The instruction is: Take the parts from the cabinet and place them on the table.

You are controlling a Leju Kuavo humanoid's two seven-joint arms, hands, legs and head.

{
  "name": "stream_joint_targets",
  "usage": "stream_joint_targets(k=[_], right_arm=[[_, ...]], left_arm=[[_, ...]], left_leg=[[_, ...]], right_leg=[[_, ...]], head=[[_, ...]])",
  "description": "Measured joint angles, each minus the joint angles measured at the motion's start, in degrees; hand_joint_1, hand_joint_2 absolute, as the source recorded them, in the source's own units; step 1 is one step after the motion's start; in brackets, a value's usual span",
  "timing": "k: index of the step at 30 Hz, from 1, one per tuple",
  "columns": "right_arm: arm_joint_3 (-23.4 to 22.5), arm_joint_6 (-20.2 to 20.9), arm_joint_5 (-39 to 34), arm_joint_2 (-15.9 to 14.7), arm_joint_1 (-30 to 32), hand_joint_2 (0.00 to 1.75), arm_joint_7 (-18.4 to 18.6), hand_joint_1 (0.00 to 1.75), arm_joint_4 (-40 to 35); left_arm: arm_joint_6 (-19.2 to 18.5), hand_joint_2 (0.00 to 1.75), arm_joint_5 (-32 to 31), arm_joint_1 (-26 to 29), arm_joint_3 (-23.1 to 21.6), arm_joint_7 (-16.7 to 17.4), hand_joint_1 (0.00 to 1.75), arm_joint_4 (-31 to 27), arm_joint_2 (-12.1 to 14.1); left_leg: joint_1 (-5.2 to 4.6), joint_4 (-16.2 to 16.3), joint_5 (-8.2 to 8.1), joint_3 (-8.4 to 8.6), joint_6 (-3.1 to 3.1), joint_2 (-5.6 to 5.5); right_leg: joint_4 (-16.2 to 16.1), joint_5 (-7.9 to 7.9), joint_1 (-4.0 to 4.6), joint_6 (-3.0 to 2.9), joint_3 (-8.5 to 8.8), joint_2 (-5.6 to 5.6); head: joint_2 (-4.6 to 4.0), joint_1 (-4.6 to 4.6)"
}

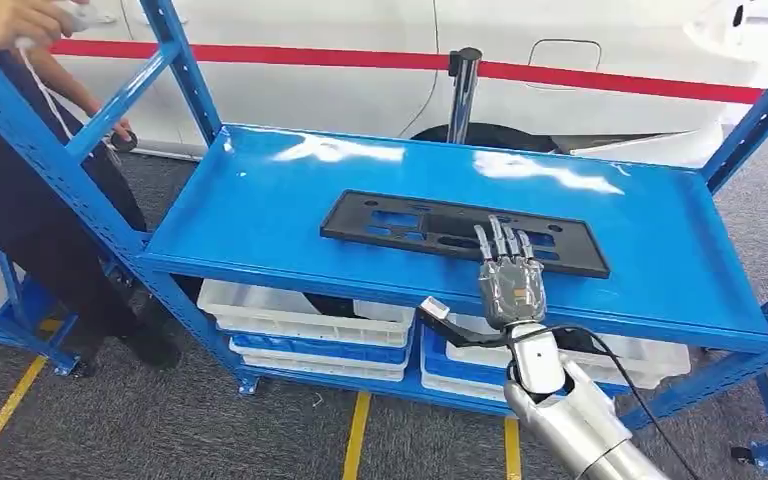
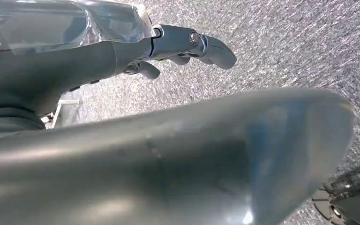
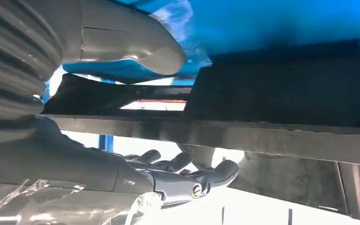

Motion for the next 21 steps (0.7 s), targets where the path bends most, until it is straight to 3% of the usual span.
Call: stream_joint_targets(k=[1, 2, 3, 5, 6, 7, 8, 9, 11, 12, 13, 14, 17, 18, 19, 21], right_arm=[[0.00, 0.00, 0.00, 0.18, -0.13, 1.75, -0.04, 0.00, 0.02], [0.00, 0.00, 0.00, 0.20, -0.15, 1.75, -0.07, 0.00, 0.04], [0.02, 0.02, 0.00, 0.18, -0.13, 1.75, -0.07, 0.00, 0.20], [0.02, 0.00, 0.04, 0.18, 0.01, 1.75, -0.09, 0.00, 0.42], [0.04, 0.00, 0.02, 0.18, 0.17, 1.75, -0.09, 0.00, 0.55], [0.04, -0.04, 0.02, 0.18, 0.30, 1.75, -0.09, 0.00, 0.63], [0.09, -0.04, 0.02, 0.18, 0.30, 1.75, -0.18, 0.00, 0.63], [0.11, -0.02, 0.00, 0.18, 0.29, 1.75, -0.17, 0.00, 0.63], [0.17, -0.02, 0.00, 0.20, 0.30, 1.75, -0.24, 0.00, 0.66], [0.20, -0.02, 0.00, 0.18, 0.41, 1.75, -0.24, 0.00, 0.74], [0.22, -0.07, 0.00, 0.35, -0.04, 1.75, -0.26, 0.00, 0.81], [0.22, -0.11, -0.04, 0.50, -0.04, 1.75, -0.24, 0.00, 0.83], [0.22, -0.11, -0.04, 0.74, -0.47, 1.75, -0.26, 0.00, 0.83], [0.22, -0.11, -0.07, 0.96, -0.63, 1.75, -0.33, 0.00, 0.83], [0.24, -0.11, -0.02, 1.03, -0.60, 1.75, -0.33, 0.00, 0.83], [0.26, -0.11, -0.02, 1.14, -0.46, 1.75, -0.33, 0.00, 0.85]], left_arm=[[0.00, 0.00, 0.00, -0.04, 0.02, 0.00, 0.00, 0.00, 0.00], [-0.02, 0.00, 0.02, -0.05, 0.02, 0.00, 0.00, 0.00, -0.07], [-0.09, 0.00, 0.02, -0.17, 0.02, 0.00, 0.00, 0.00, -0.09], [-0.17, 0.00, 0.04, -0.24, 0.04, 0.02, 0.00, 0.00, -0.09], [-0.22, 0.00, 0.07, -0.19, 0.07, 0.00, 0.00, 0.00, -0.09], [-0.26, 0.00, 0.09, -0.14, 0.09, 0.00, 0.00, 0.00, -0.09], [-0.28, 0.00, 0.09, -0.09, 0.09, 0.00, 0.00, 0.00, -0.09], [-0.28, 0.00, 0.07, -0.06, 0.09, -0.04, 0.00, 0.00, -0.15], [-0.28, 0.00, 0.04, -0.08, 0.11, -0.11, 0.00, 0.00, -0.26], [-0.28, 0.00, 0.02, -0.13, 0.15, -0.11, 0.00, 0.00, -0.11], [-0.24, 0.00, 0.00, -0.24, 0.17, -0.11, 0.00, 0.00, 0.04], [-0.20, 0.00, 0.02, -0.22, 0.20, -0.13, 0.00, 0.00, 0.04], [-0.20, 0.00, 0.00, -0.22, 0.20, -0.15, 0.00, 0.00, 0.02], [-0.20, 0.00, 0.00, -0.24, 0.20, -0.15, 0.00, 0.00, 0.02], [-0.20, 0.00, 0.00, -0.27, 0.20, -0.15, 0.00, 0.00, 0.02], [-0.20, 0.00, 0.00, -0.23, 0.20, -0.15, 0.00, 0.00, 0.02]], left_leg=[[0.01, -0.59, 0.25, 0.28, 0.36, 0.01], [0.89, -1.58, 0.94, 1.16, 0.79, 0.17], [0.85, -1.89, 1.14, 1.31, 1.01, 0.12], [0.87, -1.88, 1.22, 1.14, 1.17, 0.22], [0.87, -1.86, 1.20, 1.11, 1.17, 0.22], [0.89, -1.84, 1.15, 1.14, 1.12, 0.20], [1.05, -1.83, 1.05, 1.24, 0.95, 0.17], [1.35, -1.74, 0.84, 1.40, 0.60, 0.08], [2.01, -1.10, 0.18, 1.67, -0.51, -0.14], [1.73, -0.67, -0.24, 1.48, -1.19, -0.24], [1.43, -0.23, -0.70, 1.16, -1.82, -0.43], [1.38, -0.63, -0.66, 1.28, -2.03, -0.46], [2.21, -0.59, -0.97, 1.64, -2.74, -0.39], [2.22, 1.52, -2.20, 0.77, -2.68, -0.06], [2.12, 5.93, -4.48, -1.42, -2.67, 0.01], [1.83, 16.49, -8.63, -7.04, -2.64, 0.02]], right_leg=[[-0.29, 0.04, 0.12, 0.26, 0.21, 0.01], [0.20, -0.27, -0.05, 0.29, 0.15, 0.03], [2.21, -1.73, 0.19, 0.36, -0.76, 0.04], [11.45, -6.23, 0.16, 0.56, -5.42, 0.05], [15.81, -7.60, 0.11, 0.77, -7.70, 0.05], [18.59, -7.95, 0.03, 0.94, -9.33, 0.04], [18.03, -6.88, -0.15, 1.08, -9.43, 0.04], [14.77, -4.57, -0.31, 1.29, -8.10, 0.03], [3.89, 0.70, -0.93, 2.02, -2.73, 0.01], [1.41, 0.09, -1.15, 2.61, -1.67, 0.30], [1.52, 0.15, -0.91, 1.27, -1.80, 0.99], [1.87, -0.13, -0.86, 0.58, -1.93, 0.95], [1.97, -0.29, -0.53, -1.06, -1.85, 0.85], [1.97, -0.29, -0.45, -1.45, -1.78, 0.73], [1.97, -0.38, -0.32, -1.88, -1.76, 0.67], [1.99, -0.55, 0.05, -2.18, -1.75, 0.63]], head=[[0.00, 0.00], [0.00, 0.02], [0.00, 0.07], [0.00, 0.17], [0.00, 0.17], [0.00, 0.20], [0.00, 0.15], [0.00, 0.20], [0.00, 0.20], [0.00, 0.24], [0.00, 0.22], [0.00, 0.04], [0.00, 0.07], [0.00, 0.00], [0.00, 0.04], [0.00, 0.04]])
